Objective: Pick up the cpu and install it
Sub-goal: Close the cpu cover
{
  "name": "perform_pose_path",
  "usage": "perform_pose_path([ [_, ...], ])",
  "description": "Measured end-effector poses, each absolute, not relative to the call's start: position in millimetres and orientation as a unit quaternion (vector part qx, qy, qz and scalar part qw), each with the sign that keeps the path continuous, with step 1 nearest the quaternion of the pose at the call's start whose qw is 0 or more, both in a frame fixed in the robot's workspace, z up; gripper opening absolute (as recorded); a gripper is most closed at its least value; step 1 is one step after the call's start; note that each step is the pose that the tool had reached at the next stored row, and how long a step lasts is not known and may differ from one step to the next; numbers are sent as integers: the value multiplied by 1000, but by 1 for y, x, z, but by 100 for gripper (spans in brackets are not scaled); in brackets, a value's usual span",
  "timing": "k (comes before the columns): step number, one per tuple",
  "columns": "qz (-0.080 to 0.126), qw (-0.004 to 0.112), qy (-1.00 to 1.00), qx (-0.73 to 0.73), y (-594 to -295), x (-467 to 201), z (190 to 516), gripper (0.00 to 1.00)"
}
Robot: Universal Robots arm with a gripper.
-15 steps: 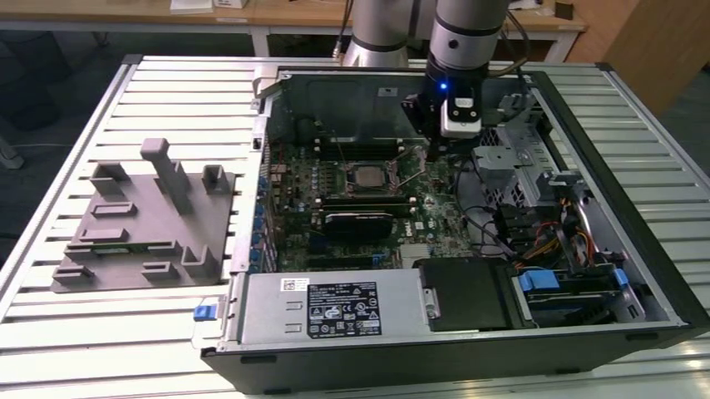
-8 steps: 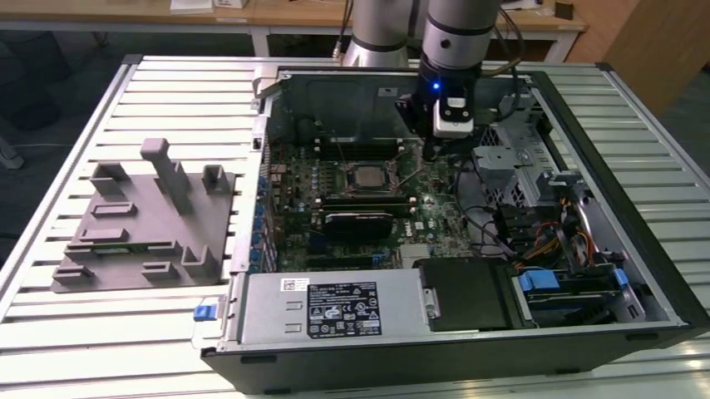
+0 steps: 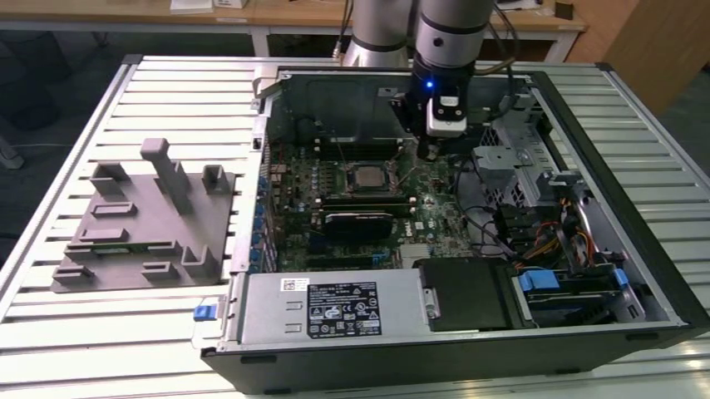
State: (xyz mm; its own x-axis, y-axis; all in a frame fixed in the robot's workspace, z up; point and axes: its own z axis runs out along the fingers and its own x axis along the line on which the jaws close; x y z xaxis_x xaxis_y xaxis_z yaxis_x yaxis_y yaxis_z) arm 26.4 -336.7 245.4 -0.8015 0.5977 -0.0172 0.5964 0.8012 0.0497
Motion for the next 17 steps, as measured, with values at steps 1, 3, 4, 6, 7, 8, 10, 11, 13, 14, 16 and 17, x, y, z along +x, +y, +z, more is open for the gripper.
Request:
perform_pose_path([
  [1, 21, 16, 949, 315, -337, 25, 245, 11],
  [3, 21, 16, 949, 315, -337, 22, 246, 11],
  [4, 22, 16, 949, 315, -337, 21, 246, 11],
  [6, 23, 15, 949, 315, -337, 18, 247, 11],
  [7, 23, 15, 949, 315, -337, 16, 247, 11],
  [8, 24, 15, 949, 315, -337, 15, 247, 11],
  [10, 25, 14, 949, 315, -337, 11, 248, 11],
  [11, 25, 14, 949, 315, -337, 9, 248, 11],
  [13, 25, 14, 949, 315, -337, 4, 248, 11],
  [14, 26, 14, 949, 315, -337, 1, 248, 11],
  [16, 26, 14, 949, 315, -336, -3, 248, 11],
  [17, 26, 14, 949, 315, -336, -5, 248, 11],
])
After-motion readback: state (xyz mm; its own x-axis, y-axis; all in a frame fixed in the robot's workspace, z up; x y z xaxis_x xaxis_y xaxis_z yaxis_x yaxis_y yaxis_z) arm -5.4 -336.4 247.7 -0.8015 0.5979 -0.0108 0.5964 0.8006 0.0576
